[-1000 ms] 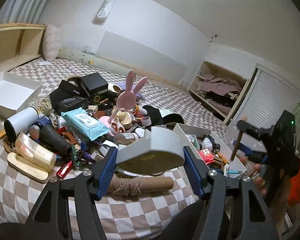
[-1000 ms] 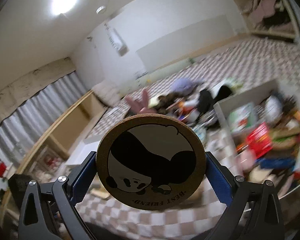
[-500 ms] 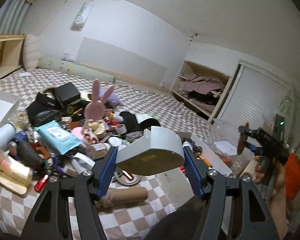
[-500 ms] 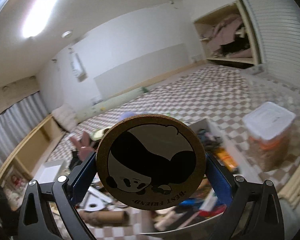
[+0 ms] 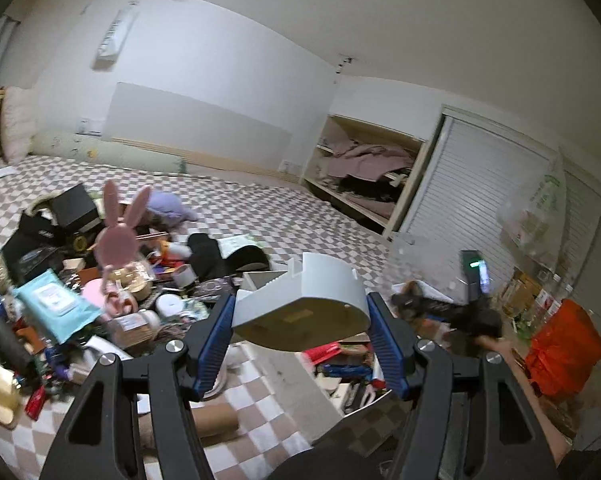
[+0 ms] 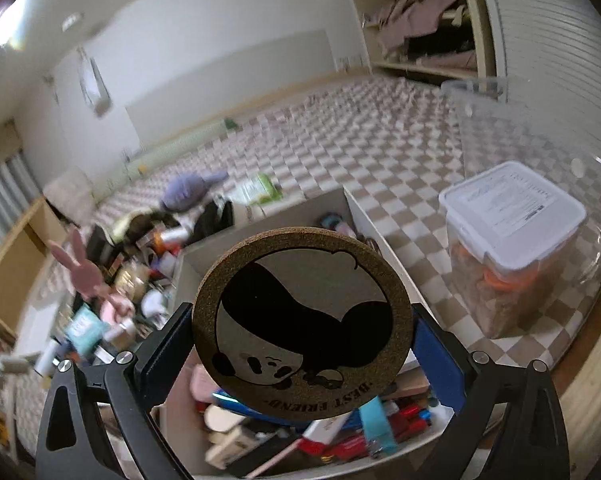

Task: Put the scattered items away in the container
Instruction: 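Carry the coaster into the white box and open the right gripper while the left carries the white piece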

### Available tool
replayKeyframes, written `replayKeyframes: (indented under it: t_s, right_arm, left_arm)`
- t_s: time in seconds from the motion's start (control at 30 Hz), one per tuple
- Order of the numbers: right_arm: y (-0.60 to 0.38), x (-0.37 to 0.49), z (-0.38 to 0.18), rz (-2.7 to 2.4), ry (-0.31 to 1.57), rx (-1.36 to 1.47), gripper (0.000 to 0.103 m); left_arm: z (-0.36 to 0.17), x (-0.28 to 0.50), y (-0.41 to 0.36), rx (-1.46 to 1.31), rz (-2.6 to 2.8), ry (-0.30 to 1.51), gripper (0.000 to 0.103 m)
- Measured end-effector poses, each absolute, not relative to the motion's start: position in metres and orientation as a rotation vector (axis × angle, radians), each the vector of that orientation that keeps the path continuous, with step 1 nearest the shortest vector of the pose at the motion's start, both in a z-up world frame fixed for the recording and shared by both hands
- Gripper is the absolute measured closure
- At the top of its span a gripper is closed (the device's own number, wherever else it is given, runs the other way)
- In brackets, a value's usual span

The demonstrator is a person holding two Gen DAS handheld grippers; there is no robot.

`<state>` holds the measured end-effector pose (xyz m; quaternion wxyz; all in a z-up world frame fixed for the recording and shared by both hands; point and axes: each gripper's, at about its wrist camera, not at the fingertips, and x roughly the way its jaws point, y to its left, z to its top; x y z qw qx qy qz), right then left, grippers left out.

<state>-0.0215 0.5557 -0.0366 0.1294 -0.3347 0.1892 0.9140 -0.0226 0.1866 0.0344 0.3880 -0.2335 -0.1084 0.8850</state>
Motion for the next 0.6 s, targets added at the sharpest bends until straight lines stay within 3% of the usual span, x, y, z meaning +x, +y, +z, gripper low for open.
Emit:
replayKeyframes:
  t_s: [0.6]
  right_arm:
    - [0.583,-0.027,-0.080,2.527,0.378,-1.181,0.002]
  left_arm:
    - [0.034,-0.024,0.284,-0.639,2.066,-0.206,0.038]
